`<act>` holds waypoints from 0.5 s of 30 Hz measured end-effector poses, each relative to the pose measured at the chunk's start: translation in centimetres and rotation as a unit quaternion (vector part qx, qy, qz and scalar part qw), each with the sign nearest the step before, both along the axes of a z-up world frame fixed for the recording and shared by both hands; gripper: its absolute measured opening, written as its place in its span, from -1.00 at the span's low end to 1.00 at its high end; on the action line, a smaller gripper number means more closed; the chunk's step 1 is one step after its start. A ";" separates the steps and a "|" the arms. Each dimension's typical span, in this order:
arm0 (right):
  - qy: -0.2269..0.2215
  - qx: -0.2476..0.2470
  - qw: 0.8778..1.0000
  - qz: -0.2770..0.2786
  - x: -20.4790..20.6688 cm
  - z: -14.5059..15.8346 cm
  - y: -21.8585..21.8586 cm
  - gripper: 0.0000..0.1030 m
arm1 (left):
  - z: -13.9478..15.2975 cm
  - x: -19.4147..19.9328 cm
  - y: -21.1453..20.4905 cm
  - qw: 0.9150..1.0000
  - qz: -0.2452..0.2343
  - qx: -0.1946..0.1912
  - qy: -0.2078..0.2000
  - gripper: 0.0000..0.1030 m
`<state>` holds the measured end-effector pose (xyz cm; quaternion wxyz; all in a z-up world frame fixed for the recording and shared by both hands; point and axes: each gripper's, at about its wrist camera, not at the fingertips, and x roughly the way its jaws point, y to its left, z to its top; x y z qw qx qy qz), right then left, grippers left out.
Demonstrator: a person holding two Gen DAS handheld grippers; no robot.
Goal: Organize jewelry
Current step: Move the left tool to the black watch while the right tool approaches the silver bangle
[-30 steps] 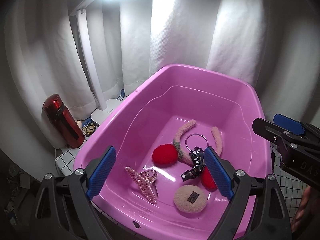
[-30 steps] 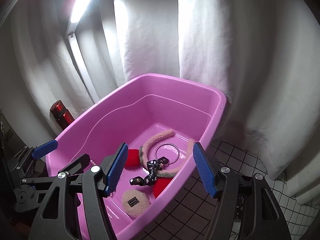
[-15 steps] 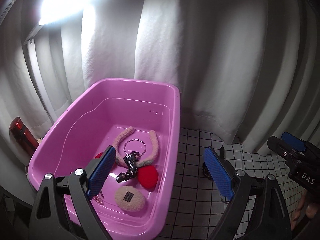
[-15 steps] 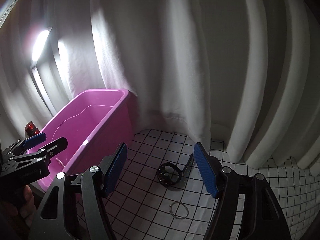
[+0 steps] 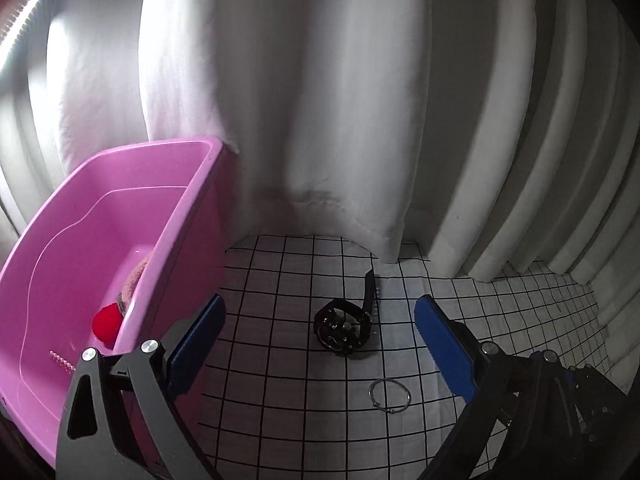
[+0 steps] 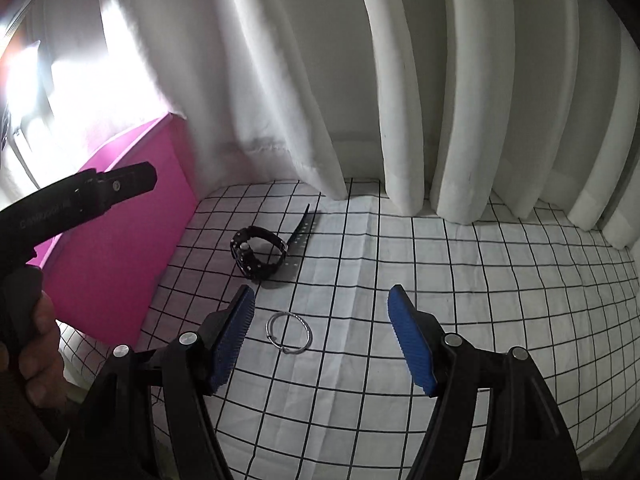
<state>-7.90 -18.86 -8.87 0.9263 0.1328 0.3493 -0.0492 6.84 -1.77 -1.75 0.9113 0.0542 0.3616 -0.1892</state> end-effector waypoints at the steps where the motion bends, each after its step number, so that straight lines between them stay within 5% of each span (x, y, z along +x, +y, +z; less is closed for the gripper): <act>1: 0.005 0.006 1.000 -0.002 -0.1 -0.8 -0.2 0.29 | -0.9 0.4 -0.4 1.000 0.001 0.005 0.005 0.82; 7: 0.033 0.024 0.999 0.000 1.0 -5.3 0.8 0.29 | -6.3 3.3 -1.3 0.998 0.009 0.030 0.045 0.82; 15: 0.039 0.011 0.999 0.014 3.0 -8.8 3.1 0.29 | -10.3 5.3 -2.3 0.997 0.003 0.057 0.049 0.82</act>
